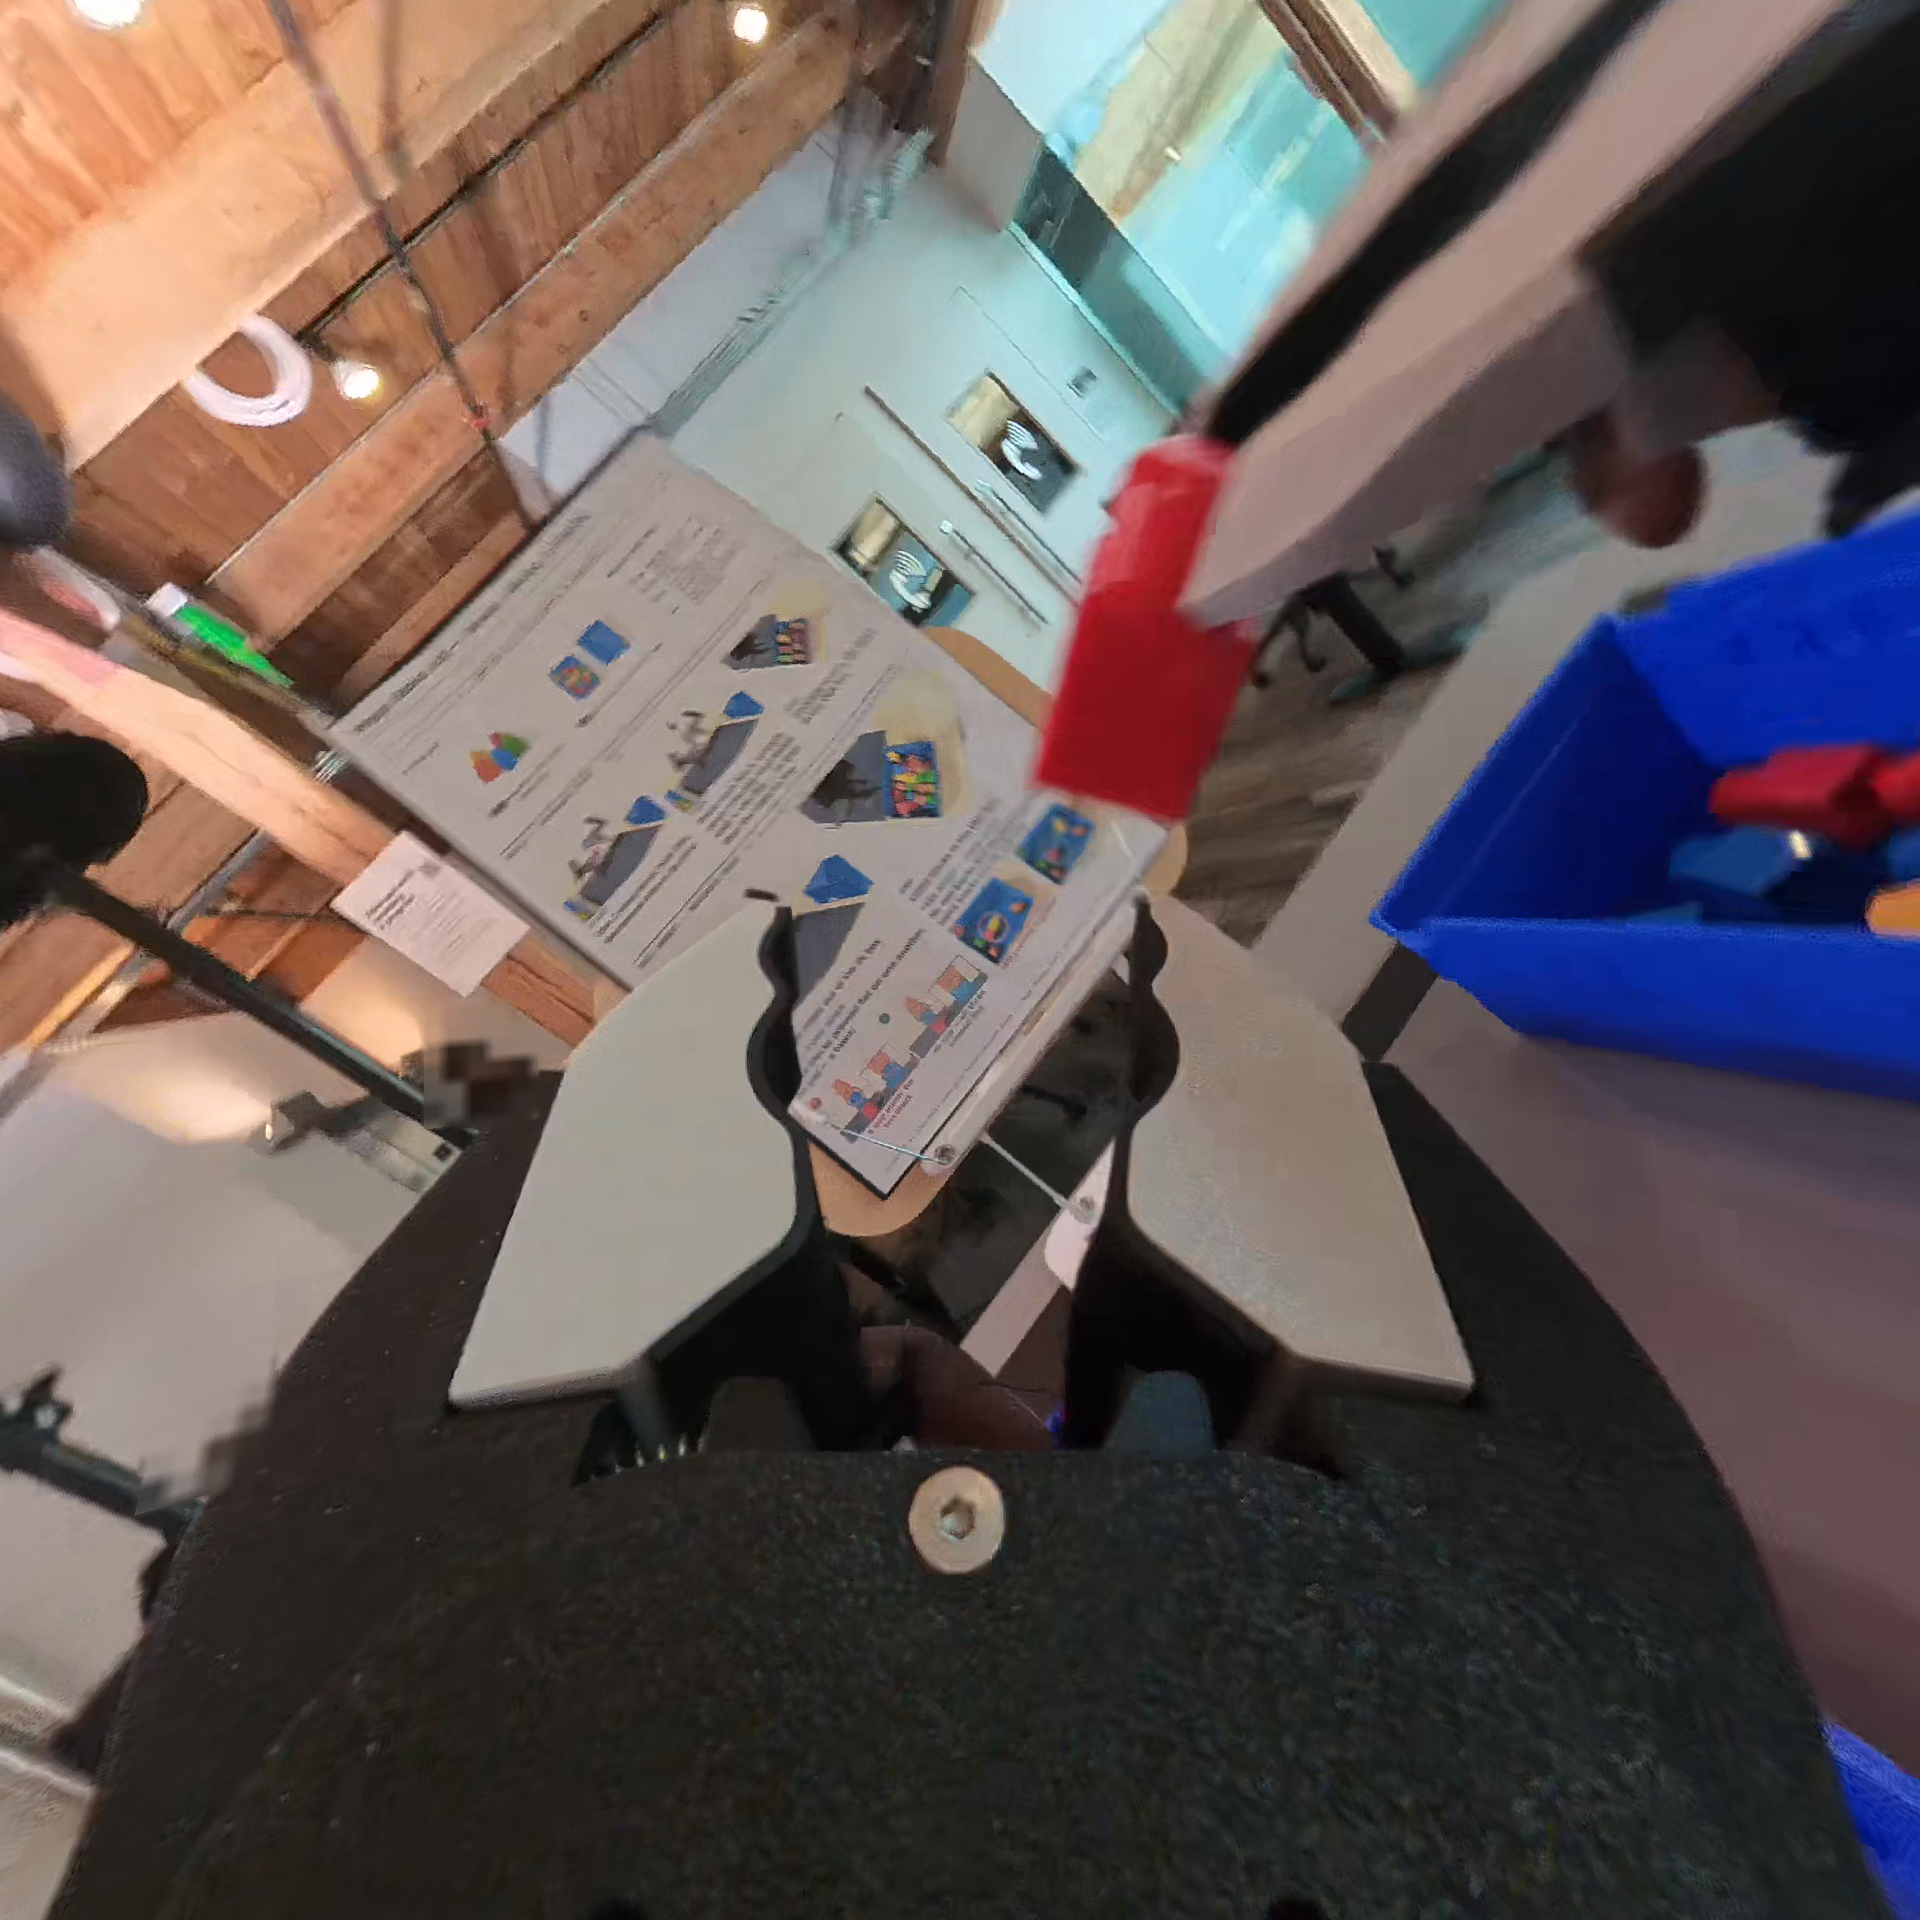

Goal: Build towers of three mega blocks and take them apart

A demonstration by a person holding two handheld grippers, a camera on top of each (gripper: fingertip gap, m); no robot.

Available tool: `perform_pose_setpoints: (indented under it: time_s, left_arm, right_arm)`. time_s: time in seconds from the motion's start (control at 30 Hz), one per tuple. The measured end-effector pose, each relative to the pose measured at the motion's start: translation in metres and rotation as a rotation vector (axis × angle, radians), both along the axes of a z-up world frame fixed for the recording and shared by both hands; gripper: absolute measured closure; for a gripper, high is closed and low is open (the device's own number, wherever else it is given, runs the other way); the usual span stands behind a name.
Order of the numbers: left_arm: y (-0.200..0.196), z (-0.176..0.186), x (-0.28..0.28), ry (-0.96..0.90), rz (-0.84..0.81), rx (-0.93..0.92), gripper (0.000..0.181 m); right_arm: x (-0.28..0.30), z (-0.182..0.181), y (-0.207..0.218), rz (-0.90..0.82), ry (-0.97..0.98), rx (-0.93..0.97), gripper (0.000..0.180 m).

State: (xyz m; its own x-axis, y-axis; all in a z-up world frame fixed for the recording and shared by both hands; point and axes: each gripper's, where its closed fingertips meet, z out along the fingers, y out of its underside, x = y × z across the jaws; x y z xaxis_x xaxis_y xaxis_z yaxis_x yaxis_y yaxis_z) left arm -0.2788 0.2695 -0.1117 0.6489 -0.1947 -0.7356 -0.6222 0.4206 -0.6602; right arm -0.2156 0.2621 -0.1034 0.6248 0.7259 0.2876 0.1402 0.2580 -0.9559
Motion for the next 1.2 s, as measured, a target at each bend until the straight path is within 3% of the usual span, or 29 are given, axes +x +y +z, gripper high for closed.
perform_pose_setpoints:
  time_s: [0.1,0.2,0.23,0.27,0.33,0.43,0.6,0.67,0.77,1.2]
  left_arm:
    - [-0.009,0.038,-0.042,-0.332,0.015,0.068,0.122]
    - [-0.027,0.067,-0.087,-0.768,-0.090,0.085,0.133]
    - [-0.033,0.072,-0.097,-0.885,-0.158,0.070,0.141]
    - [-0.038,0.074,-0.105,-0.962,-0.225,0.047,0.163]
    - [-0.042,0.075,-0.114,-1.021,-0.297,0.001,0.175]
    - [-0.041,0.070,-0.129,-0.983,-0.231,0.005,0.177]
    - [-0.048,0.075,-0.136,-1.020,-0.267,0.041,0.176]
    - [-0.048,0.075,-0.135,-1.018,-0.270,0.034,0.021]
    - [-0.045,0.073,-0.134,-0.999,-0.248,0.036,0.174]
    - [-0.044,0.070,-0.128,-0.948,-0.245,0.007,0.173]
  right_arm:
    - [0.050,-0.001,0.025,-0.194,0.002,-0.004,0.152]
    - [0.110,-0.021,0.056,-0.427,-0.046,-0.074,0.152]
    - [0.127,-0.031,0.064,-0.480,-0.057,-0.118,0.152]
    - [0.143,-0.043,0.072,-0.525,-0.065,-0.173,0.152]
    - [0.167,-0.077,0.086,-0.583,-0.112,-0.313,0.153]
    - [0.191,-0.126,0.108,-0.651,-0.168,-0.457,0.152]
    - [0.196,-0.184,0.148,-0.657,-0.033,-0.555,0.152]
    - [0.192,-0.207,0.158,-0.659,-0.014,-0.597,0.152]
    - [0.180,-0.230,0.165,-0.639,-0.028,-0.642,0.152]
    - [0.168,-0.243,0.167,-0.633,-0.094,-0.651,0.152]
